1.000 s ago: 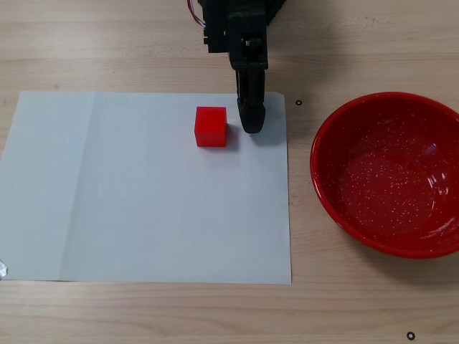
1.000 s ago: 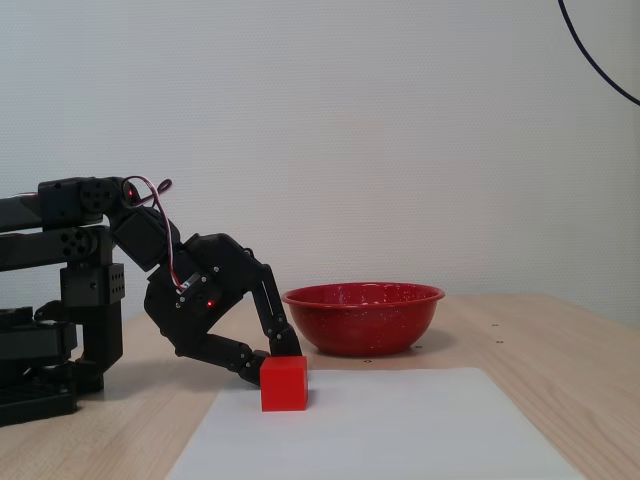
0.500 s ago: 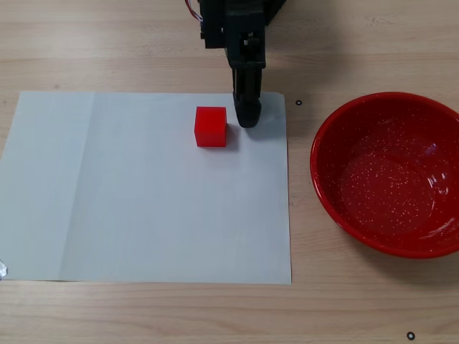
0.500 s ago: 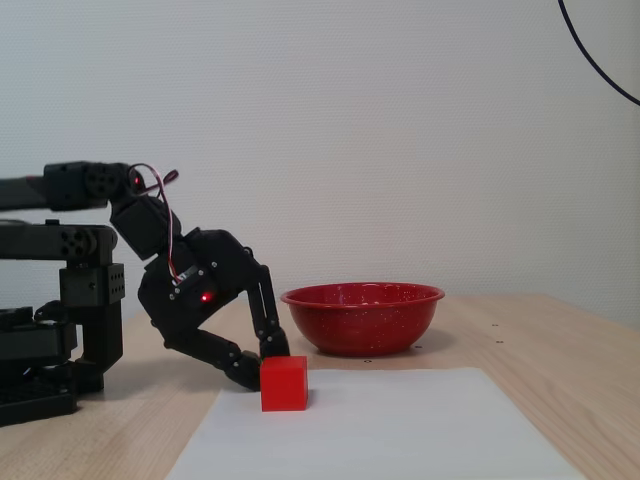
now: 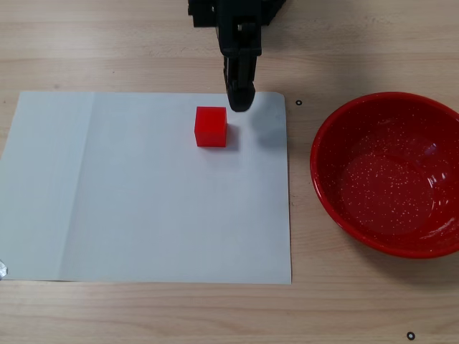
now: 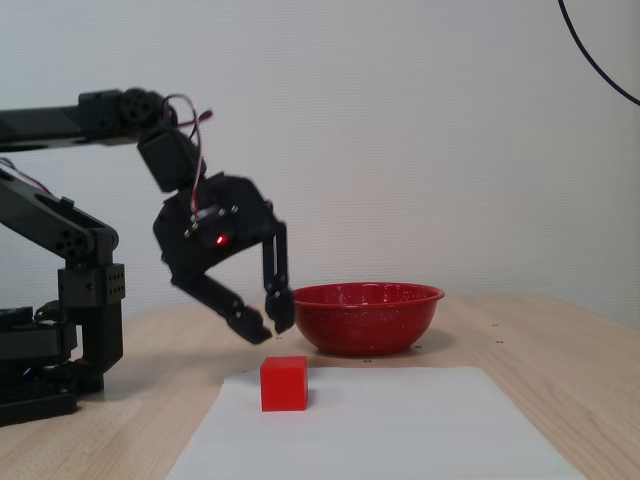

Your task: Grasp the red cube and put it in the red bowl.

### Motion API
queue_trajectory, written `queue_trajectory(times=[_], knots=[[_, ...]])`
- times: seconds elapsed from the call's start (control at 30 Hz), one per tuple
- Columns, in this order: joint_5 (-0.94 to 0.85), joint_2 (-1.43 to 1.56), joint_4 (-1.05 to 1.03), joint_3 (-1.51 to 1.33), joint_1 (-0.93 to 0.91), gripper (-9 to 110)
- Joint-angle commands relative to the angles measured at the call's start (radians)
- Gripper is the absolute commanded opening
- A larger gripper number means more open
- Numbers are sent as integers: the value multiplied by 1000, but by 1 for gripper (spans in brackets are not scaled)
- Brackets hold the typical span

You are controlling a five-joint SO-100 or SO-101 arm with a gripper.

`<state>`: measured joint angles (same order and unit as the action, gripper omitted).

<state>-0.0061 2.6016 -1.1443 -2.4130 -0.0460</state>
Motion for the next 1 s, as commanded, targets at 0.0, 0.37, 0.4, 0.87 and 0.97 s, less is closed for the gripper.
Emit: queue_trajectory(times=[0.0,0.37,0.4,0.87,0.97], knots=[[26,-43,-35,161,21,0],[58,-298,-239,502,89,0],[49,-321,-262,532,97,1],[95,-545,-408,747,169,21],[115,-560,-399,747,173,30]])
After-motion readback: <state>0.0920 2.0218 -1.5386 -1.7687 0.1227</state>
